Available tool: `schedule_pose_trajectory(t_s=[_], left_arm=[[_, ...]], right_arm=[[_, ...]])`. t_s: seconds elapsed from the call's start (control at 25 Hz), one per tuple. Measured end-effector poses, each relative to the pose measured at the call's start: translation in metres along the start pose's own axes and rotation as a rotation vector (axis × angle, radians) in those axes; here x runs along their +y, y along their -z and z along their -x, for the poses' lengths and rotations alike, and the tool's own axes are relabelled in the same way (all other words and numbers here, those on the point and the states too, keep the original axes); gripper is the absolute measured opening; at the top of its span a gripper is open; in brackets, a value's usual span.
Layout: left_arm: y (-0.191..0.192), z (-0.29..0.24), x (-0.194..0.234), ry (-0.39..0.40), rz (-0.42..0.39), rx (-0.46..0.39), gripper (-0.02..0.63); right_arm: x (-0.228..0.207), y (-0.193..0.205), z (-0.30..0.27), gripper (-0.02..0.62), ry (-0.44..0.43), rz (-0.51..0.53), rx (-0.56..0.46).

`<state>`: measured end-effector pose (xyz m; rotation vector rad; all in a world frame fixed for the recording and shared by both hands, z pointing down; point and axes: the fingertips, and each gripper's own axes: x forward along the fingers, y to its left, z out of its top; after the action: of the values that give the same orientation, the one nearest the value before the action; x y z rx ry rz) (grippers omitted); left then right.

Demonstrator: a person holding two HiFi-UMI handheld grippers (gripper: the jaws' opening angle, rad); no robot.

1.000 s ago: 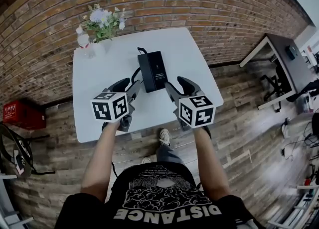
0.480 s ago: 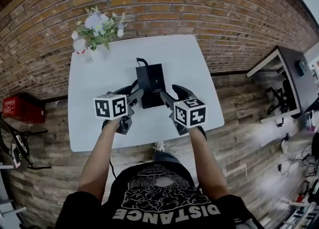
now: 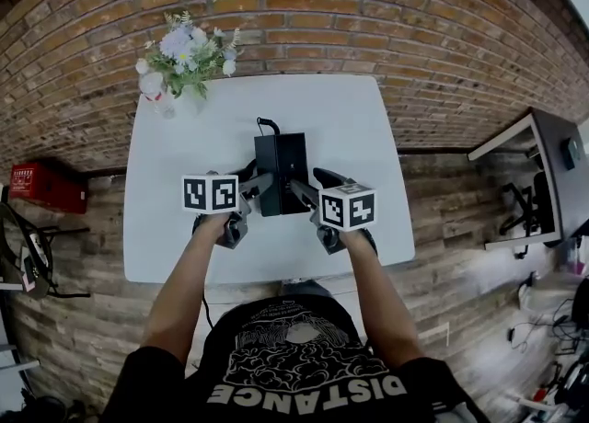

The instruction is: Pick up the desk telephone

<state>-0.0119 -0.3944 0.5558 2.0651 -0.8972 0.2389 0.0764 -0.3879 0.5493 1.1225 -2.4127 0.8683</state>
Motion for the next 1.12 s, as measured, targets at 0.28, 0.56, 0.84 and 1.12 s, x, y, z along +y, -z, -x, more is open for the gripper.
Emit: schedule_pose_trajectory(t_s=[0.28,0.56,0.84,1.12], left_arm=[[0.007,-0.017,0.011,0.002,0.038,0.029,0.258],[0.01,-0.032,0.013,0.043,0.074,0.055,0.258],[0.01,-0.038,0.009,0.092,0.084,0.066,0.253],[0.008,-0.038,0.005,0.118,0.105,0.05,0.204]], right_arm=[[-0.01,0.007,-0.021,0.273,-0.084,-0.049,0.07],[-0.016,0.015,-0.037,0.279,-0.15,-0.085,0.134],[-0.011,0.021,-0.044,0.276,-0.245,-0.163,0.153],[-0.01,0.017,-0.046,0.261,-0.268,-0.188,0.146]])
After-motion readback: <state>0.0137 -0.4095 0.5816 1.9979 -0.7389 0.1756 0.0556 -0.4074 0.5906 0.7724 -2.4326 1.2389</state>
